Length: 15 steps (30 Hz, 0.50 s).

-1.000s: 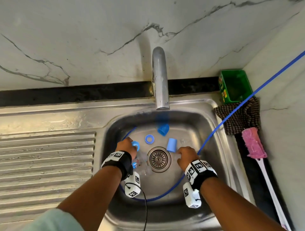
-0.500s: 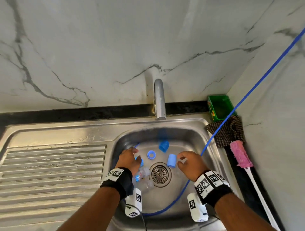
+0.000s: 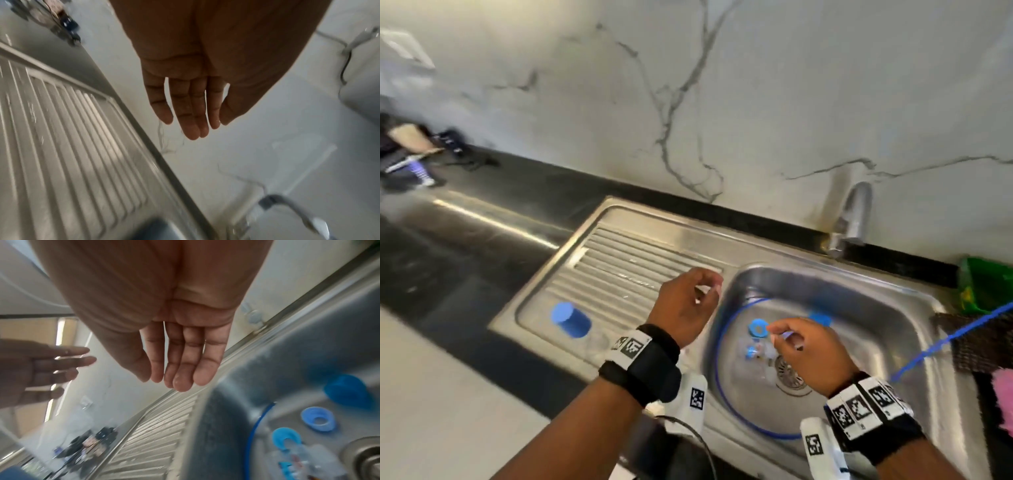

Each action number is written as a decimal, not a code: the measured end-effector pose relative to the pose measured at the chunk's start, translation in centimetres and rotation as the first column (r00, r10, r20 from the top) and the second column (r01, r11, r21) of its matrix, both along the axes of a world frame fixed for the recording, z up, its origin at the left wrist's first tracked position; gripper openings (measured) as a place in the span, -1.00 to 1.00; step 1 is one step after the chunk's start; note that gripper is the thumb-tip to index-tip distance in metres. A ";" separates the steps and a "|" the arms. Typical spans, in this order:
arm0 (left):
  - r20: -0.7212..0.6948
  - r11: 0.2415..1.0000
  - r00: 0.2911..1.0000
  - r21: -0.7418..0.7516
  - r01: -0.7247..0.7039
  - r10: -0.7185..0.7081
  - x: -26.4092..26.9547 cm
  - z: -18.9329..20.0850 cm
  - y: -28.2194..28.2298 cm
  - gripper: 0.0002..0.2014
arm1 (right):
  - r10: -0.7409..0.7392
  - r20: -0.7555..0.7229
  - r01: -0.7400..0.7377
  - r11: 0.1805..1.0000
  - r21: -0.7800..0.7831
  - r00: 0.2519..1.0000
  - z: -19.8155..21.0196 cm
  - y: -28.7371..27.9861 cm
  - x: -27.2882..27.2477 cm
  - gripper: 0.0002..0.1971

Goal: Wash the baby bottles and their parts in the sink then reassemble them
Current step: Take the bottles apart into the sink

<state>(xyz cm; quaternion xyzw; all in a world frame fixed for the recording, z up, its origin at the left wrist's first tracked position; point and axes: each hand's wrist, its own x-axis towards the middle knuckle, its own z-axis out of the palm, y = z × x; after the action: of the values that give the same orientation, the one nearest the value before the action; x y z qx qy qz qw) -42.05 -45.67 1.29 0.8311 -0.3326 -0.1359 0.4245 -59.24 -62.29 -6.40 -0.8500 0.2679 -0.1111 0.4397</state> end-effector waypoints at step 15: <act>-0.104 0.979 0.990 -0.167 -0.116 0.099 17.6 2.7 18.7 -0.63 | 0.538 0.127 -0.542 0.841 -0.003 0.834 3.3 19.4 22.5 -0.17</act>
<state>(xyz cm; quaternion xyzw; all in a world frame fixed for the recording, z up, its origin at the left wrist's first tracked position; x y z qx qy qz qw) -24.43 -26.93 3.95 0.8005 -0.2771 -0.1230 0.5171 -36.73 -42.92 -3.12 -0.8751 -0.0084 -0.0305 0.4828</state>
